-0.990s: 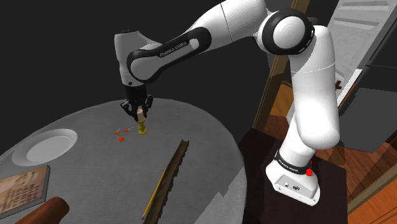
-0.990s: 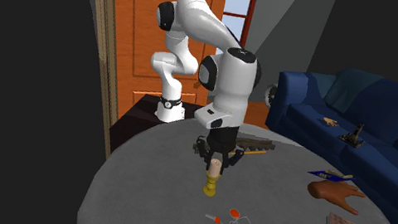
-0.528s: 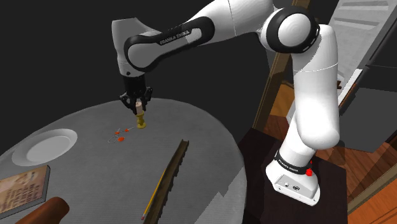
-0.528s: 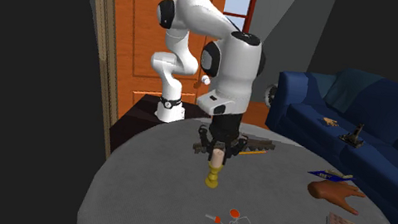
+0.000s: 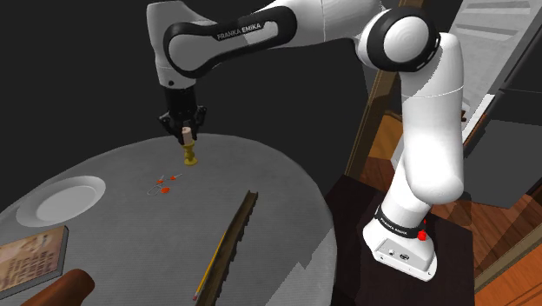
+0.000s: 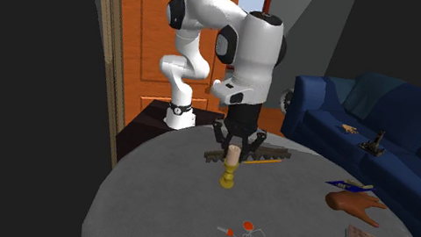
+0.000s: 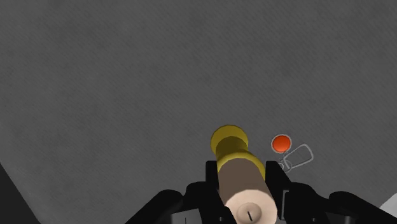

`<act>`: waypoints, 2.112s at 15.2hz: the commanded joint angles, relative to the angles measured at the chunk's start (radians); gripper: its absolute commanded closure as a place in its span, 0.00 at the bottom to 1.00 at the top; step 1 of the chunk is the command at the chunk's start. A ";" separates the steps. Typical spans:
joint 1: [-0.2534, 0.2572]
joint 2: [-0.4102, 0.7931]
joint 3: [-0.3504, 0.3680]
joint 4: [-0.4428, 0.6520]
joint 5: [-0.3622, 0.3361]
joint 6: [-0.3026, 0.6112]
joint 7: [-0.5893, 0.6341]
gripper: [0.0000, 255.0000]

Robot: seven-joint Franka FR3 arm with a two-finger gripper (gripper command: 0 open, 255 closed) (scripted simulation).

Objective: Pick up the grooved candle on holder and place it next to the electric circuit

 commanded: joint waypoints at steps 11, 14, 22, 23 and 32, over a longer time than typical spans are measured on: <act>0.009 -0.005 0.004 0.152 0.004 -0.157 -0.006 1.00; 0.013 0.000 0.005 0.202 0.003 -0.201 -0.007 1.00; 0.061 -0.001 0.023 0.238 -0.004 -0.240 0.054 1.00; 0.075 -0.003 0.029 0.229 -0.006 -0.234 0.075 1.00; 0.216 0.028 0.078 0.222 -0.039 -0.206 0.265 1.00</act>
